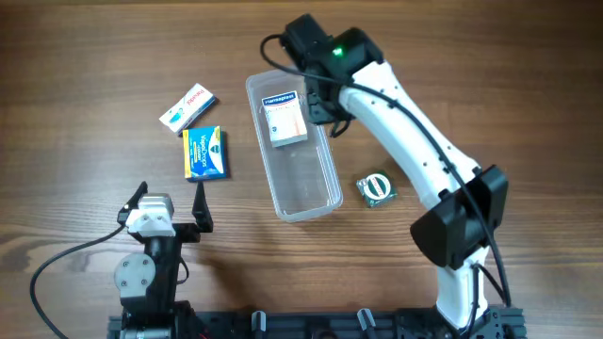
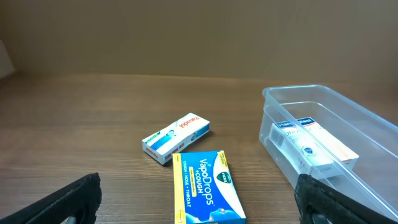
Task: Pack container
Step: 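Withdraw right gripper from the container to the right side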
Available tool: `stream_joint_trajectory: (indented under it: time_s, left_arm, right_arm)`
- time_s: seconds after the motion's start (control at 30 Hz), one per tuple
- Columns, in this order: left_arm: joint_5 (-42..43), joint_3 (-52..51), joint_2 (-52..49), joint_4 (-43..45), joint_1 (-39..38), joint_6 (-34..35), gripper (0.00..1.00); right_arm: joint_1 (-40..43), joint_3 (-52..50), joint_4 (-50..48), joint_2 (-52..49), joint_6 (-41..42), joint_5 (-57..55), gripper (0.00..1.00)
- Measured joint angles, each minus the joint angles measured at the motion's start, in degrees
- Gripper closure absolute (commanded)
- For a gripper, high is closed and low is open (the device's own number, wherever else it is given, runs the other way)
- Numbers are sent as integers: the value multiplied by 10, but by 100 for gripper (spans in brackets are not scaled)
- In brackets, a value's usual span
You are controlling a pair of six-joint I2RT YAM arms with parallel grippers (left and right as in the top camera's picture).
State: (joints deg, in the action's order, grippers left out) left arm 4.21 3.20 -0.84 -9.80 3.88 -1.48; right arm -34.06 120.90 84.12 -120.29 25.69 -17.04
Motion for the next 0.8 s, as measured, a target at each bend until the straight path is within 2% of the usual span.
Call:
stream_joint_trajectory:
  time_s: [0.27, 0.8]
  left_arm:
    - [0, 0, 0, 0, 0, 0, 0]
    - [0, 0, 0, 0, 0, 0, 0]
  right_arm:
    - [21, 0, 78, 0, 7, 6, 96]
    - [21, -154, 27, 1, -3, 71, 96]
